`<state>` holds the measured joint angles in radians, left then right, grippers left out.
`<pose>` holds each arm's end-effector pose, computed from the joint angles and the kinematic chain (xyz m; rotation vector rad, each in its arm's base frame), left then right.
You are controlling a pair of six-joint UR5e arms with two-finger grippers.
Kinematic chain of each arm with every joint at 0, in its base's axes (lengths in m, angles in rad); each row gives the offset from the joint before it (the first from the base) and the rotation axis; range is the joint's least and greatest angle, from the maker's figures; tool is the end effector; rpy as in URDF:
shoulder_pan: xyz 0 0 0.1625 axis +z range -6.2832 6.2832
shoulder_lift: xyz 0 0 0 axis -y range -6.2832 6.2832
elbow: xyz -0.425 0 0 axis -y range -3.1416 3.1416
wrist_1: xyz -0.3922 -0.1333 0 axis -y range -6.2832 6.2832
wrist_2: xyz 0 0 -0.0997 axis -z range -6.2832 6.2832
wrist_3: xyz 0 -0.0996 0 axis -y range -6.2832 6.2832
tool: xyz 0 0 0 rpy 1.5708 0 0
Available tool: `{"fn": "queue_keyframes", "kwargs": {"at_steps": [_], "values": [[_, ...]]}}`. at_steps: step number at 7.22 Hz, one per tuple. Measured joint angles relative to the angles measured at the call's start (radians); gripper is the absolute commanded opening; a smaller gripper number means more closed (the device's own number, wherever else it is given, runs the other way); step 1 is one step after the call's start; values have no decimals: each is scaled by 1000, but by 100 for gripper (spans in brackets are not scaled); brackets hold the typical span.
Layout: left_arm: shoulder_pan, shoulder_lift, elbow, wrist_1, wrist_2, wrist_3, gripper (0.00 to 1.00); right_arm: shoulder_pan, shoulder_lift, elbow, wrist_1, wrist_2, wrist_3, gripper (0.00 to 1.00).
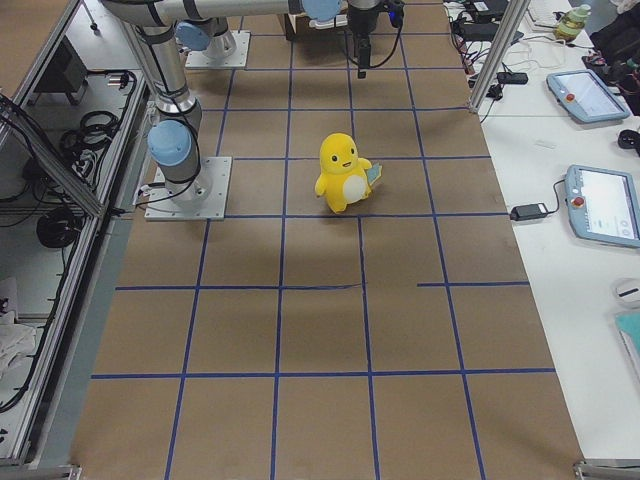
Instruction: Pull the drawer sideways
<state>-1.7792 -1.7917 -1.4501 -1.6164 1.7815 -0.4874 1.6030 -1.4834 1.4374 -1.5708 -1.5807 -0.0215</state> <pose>-0.2275 -0.5323 0.4271 -0.3801 2.8678 0.0943 0.1494 -0.5285 0.5090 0.0837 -3.1300 0.0721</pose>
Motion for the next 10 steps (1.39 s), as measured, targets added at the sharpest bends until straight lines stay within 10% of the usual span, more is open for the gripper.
{"fn": "queue_keyframes", "kwargs": {"at_steps": [10], "values": [[172,160,-24,6,-131,525,100,0,0,0,0,0,0,100]]}}
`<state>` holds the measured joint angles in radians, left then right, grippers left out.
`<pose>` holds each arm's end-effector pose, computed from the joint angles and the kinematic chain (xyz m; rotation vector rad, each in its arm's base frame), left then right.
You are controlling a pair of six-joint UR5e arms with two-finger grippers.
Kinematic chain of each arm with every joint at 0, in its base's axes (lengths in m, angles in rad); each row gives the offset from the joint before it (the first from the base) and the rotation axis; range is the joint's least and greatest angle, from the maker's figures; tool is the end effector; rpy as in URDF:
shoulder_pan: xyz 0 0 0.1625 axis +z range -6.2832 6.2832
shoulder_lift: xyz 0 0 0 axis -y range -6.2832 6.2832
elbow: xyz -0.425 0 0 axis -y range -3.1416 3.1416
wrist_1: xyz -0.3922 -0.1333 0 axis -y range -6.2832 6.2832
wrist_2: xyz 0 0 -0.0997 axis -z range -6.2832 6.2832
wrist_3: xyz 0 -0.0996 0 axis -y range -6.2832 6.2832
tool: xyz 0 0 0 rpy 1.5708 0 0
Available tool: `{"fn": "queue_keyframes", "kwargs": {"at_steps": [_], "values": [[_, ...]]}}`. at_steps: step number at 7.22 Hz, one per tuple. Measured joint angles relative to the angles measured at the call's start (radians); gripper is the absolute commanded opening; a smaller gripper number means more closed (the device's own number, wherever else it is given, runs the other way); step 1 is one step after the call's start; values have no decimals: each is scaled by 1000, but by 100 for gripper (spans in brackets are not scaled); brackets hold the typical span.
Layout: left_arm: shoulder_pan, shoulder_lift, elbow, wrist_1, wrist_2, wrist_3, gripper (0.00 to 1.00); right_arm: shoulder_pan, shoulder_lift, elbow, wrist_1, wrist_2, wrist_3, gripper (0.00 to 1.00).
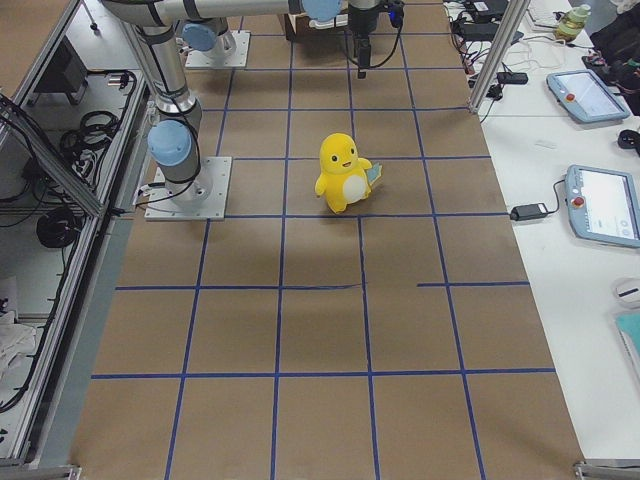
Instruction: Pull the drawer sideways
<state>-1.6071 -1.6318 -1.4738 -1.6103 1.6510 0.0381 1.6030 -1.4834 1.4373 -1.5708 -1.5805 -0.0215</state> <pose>-0.1440 -0.5123 0.5012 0.1141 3.0593 0.0055 0.1494 -0.5285 0.5091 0.0837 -3.1302 0.0723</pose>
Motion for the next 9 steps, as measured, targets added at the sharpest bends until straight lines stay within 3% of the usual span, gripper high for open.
{"fn": "queue_keyframes", "kwargs": {"at_steps": [4,9], "values": [[33,76,-67,-18,-27,32,100,0,0,0,0,0,-1,100],[82,94,-86,-18,-59,74,100,0,0,0,0,0,0,100]]}}
